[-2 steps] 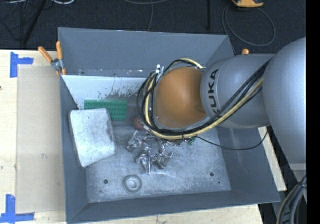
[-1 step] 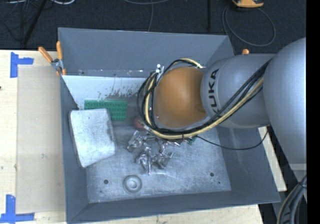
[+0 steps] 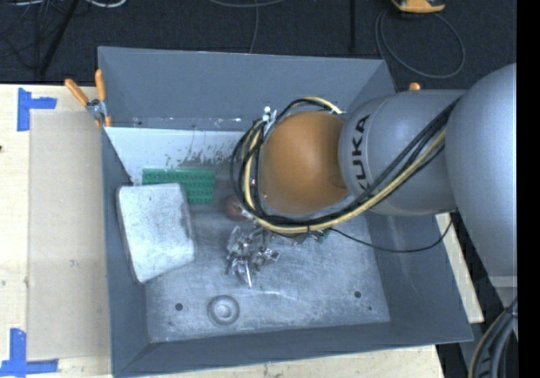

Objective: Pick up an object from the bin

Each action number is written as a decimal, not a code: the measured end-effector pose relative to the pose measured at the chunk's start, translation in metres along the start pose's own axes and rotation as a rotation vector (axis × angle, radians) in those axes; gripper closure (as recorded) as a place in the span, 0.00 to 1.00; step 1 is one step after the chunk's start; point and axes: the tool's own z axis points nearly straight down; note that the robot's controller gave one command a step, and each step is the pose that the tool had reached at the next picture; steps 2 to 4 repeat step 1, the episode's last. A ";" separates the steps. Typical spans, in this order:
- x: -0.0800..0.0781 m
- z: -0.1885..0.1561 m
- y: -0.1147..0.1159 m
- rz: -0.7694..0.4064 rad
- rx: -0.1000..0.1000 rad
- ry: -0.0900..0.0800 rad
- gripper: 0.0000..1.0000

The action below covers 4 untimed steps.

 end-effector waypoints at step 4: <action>-0.002 -0.026 0.000 0.001 -0.001 0.003 1.00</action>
Offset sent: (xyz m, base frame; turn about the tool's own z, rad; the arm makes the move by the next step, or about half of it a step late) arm 0.0001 0.0000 0.0249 0.0000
